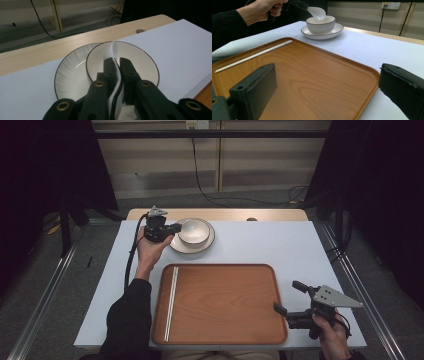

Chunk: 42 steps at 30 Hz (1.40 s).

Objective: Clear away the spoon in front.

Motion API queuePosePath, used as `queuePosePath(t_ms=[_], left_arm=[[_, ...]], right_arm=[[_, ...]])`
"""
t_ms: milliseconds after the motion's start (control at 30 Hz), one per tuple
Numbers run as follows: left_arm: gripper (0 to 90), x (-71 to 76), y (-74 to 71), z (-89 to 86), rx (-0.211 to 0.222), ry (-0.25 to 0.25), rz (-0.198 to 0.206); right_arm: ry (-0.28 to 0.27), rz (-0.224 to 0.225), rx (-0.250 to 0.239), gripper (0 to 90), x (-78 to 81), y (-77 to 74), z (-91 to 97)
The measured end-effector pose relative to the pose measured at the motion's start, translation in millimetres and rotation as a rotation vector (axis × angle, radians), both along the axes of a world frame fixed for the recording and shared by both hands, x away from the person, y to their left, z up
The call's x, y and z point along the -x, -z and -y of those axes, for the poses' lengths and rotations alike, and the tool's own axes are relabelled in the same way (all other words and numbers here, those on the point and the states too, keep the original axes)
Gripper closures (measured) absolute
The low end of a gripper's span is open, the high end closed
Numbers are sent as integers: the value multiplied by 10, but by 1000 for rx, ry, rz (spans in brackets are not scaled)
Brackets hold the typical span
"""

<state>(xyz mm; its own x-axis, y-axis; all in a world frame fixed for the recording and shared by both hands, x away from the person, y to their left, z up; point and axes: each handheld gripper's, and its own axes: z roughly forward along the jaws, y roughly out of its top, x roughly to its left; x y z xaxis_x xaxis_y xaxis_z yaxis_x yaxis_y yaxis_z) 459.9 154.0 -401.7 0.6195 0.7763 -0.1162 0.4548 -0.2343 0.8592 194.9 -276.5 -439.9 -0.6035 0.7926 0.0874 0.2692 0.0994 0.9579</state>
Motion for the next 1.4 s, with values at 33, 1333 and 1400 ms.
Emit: queuePosePath(t_ms=[33,1333,1400], left_arm=[[847,25,-11,2,-4,-3,4],[847,806,12,62,82,-27,90],[847,872,-14,71,68,-38,99]], right_arm=[[0,-2,-2,14,1,0,-2],[-4,7,-7,13,12,-11,-2],[-3,8,-6,13,13,-10,1]])
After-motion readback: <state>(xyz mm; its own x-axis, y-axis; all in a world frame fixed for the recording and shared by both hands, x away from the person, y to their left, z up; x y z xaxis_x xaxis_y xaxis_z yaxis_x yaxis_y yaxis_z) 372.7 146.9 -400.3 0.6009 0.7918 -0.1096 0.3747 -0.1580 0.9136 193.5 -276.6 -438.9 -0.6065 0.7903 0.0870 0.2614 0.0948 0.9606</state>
